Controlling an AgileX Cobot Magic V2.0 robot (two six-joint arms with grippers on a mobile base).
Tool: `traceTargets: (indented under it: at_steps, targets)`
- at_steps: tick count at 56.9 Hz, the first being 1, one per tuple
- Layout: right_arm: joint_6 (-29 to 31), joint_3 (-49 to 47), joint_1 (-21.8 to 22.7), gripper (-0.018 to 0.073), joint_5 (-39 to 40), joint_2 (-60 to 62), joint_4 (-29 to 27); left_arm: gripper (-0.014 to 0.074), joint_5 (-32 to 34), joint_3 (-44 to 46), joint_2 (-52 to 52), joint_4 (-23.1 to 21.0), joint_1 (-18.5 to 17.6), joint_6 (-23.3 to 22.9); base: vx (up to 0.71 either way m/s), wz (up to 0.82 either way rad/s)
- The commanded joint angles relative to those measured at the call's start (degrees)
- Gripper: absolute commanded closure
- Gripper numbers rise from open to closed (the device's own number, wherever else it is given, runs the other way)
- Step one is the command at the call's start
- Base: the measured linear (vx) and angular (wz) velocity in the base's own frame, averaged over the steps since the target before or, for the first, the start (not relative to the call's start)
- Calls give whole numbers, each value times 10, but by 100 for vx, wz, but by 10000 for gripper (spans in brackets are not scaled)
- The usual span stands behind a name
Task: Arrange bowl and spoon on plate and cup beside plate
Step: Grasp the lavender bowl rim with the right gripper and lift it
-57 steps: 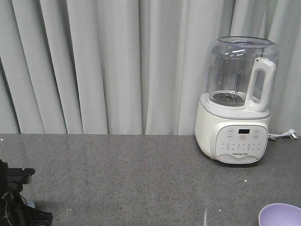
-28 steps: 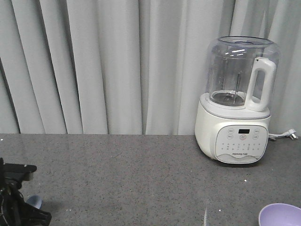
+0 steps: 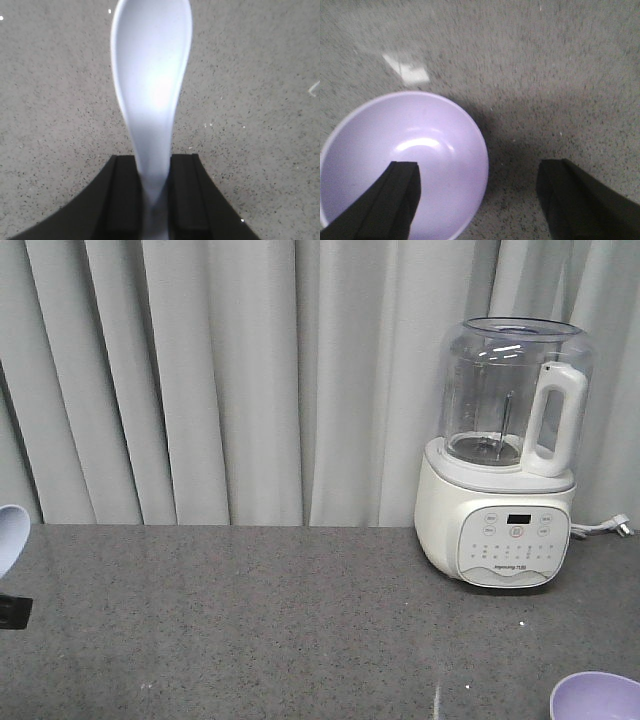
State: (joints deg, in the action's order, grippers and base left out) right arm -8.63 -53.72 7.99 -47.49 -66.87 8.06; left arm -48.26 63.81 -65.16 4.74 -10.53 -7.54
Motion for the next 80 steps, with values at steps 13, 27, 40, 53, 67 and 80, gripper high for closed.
traceTargets:
  at_steps: [13, 27, 40, 53, 67, 80]
  targets:
    - [39, -19, 5, 31, 34, -108, -19, 603, 28, 14, 16, 3, -1, 0, 0, 0]
    - [37, -19, 5, 69, 43, -169, -19, 603, 23, 14, 16, 3, -1, 0, 0, 0]
    - [44, -19, 5, 514, 40, -184, -18, 603, 21, 14, 16, 3, -1, 0, 0, 0]
    - [61, -19, 4, 572, 41, -154, -3, 603, 44, 14, 17, 8, -1, 0, 0, 0]
    - [203, -19, 4, 571, 160, -1, -143, 603, 81, 12, 29, 7, -1, 0, 0, 0]
    - [374, -18, 4, 571, 201, 125, -310, 603, 127, 11, 114, 7, -1, 15, 0, 0]
